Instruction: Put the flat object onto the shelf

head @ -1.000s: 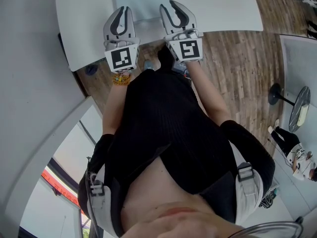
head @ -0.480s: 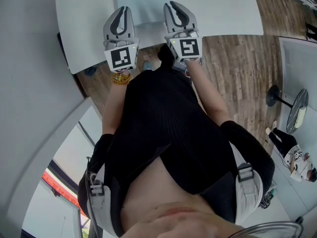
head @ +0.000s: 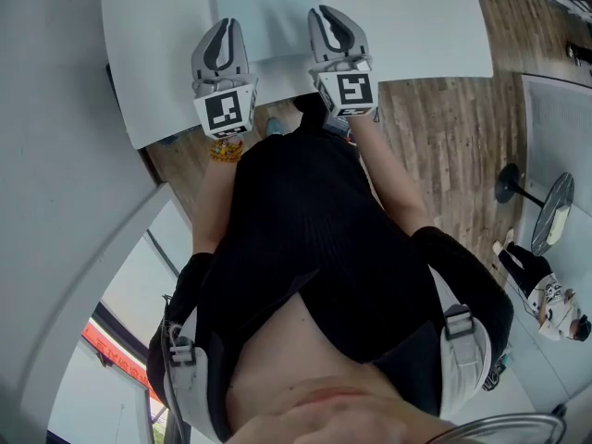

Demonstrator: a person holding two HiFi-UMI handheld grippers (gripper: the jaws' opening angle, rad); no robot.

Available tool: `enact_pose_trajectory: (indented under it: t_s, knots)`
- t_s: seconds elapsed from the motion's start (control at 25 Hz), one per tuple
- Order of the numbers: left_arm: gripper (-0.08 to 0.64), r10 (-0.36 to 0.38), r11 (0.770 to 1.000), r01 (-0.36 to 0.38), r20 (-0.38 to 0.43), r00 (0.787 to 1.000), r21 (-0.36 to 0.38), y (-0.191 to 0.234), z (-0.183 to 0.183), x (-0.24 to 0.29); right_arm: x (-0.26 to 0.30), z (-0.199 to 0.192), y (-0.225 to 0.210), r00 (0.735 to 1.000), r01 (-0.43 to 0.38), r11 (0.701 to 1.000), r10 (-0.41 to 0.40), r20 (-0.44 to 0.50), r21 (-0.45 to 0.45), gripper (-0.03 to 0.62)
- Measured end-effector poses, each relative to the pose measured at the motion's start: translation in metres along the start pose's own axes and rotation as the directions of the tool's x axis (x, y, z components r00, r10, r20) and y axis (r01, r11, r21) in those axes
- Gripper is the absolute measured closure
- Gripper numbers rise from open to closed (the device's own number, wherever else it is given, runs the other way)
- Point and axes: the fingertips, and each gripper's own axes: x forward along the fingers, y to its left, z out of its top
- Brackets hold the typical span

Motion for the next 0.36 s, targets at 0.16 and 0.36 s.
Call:
enact_pose_trajectory:
  t_s: [0.16, 0.36]
  knots:
    - [0.525, 0.021, 1.0, -0.021, -0.026, 0.999, -0.013, 0.007, -0.013, 0.01, 0.013, -0.011, -0.01, 1.0, -0.005, 1.0, 0.005, -0.017, 0.011, 0.535]
    - [0.525, 0.047, 0.998, -0.049, -0.074, 0.996, -0.029, 0.022, -0.032, 0.021, 0.032, -0.025, -0.021, 0.999, -0.018, 0.998, 0.021, -0.049, 0.053, 0.541]
